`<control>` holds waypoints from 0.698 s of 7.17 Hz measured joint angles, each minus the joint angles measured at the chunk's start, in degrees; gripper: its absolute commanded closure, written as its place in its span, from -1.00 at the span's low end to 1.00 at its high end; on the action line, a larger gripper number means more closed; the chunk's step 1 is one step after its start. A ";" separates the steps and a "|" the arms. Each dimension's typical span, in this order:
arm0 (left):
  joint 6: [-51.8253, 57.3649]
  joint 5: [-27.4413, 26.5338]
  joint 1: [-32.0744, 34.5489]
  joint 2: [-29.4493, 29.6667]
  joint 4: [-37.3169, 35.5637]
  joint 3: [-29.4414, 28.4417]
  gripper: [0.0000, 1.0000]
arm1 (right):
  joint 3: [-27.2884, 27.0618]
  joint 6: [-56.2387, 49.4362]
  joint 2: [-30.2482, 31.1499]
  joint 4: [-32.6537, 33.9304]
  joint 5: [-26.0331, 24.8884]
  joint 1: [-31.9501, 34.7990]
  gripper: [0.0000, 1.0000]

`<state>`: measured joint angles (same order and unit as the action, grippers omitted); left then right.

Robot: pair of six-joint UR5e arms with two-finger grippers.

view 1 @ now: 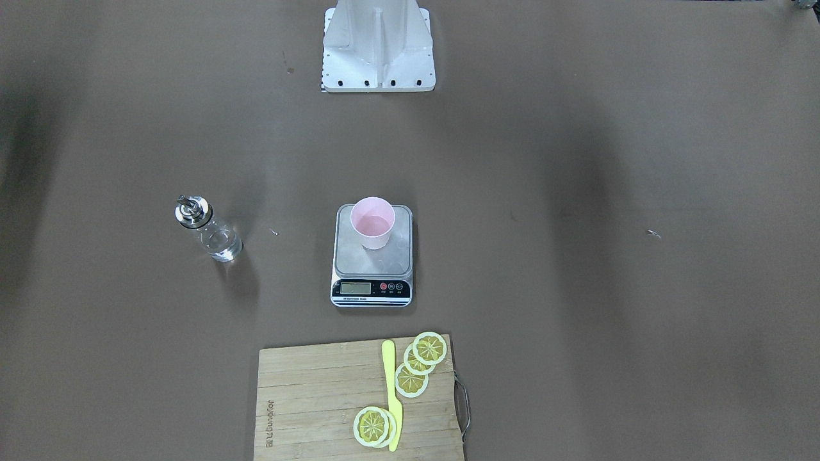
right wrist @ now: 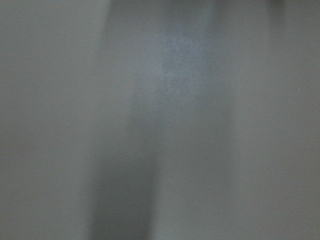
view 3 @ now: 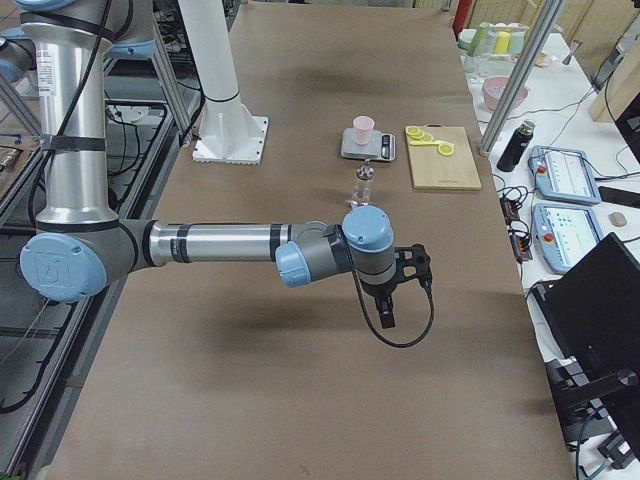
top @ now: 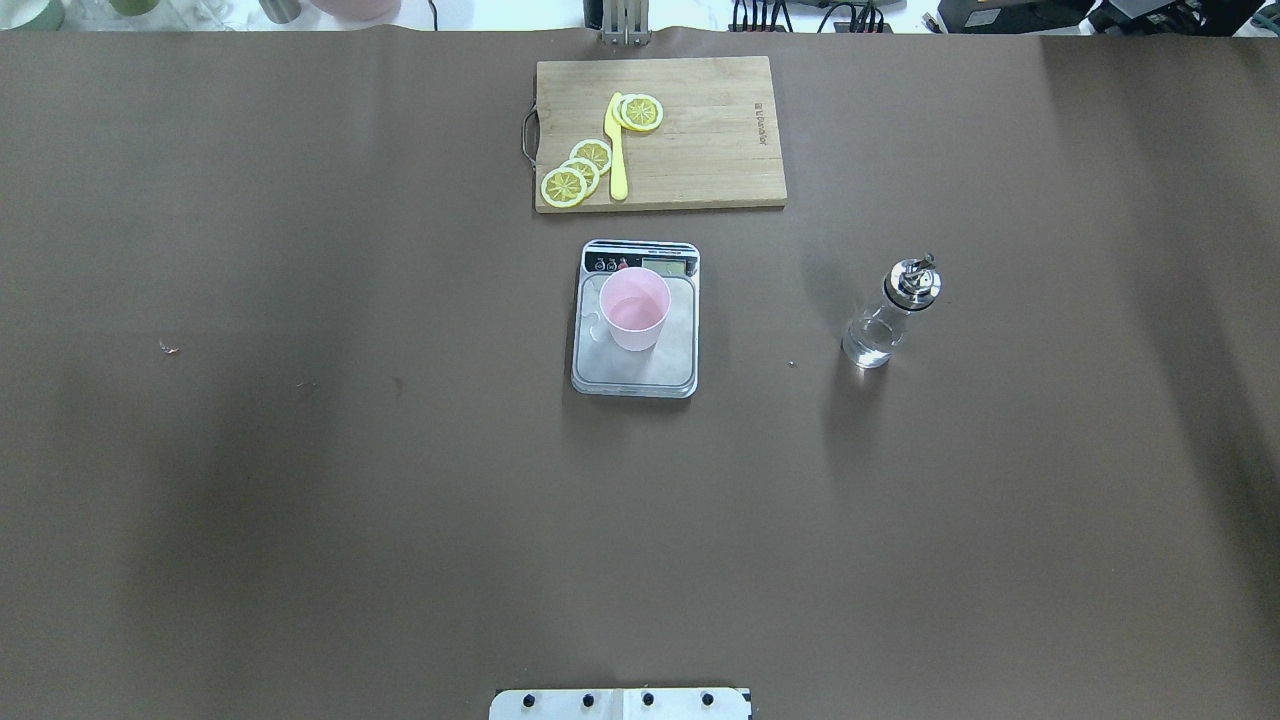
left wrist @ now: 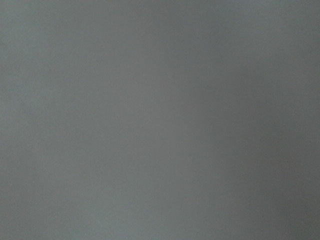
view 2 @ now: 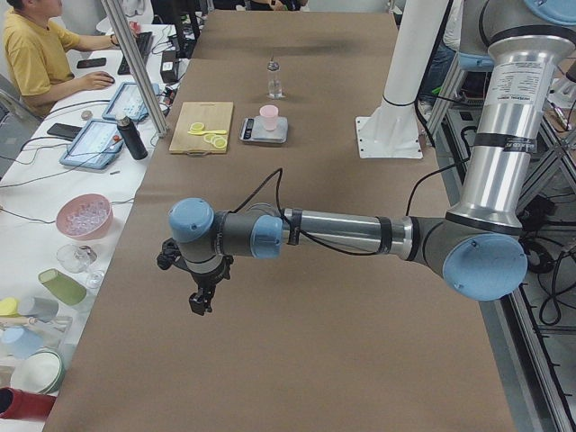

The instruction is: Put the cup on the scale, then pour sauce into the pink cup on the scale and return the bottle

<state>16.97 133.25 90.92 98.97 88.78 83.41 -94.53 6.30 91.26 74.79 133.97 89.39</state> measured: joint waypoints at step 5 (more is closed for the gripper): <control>0.00 2.43 1.37 -2.01 0.40 -6.48 -0.98 | -0.21 -2.37 -0.37 12.89 -1.73 -2.00 -1.00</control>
<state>16.97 135.69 92.29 96.96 89.18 76.93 -94.74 3.93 90.89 87.68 132.24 87.39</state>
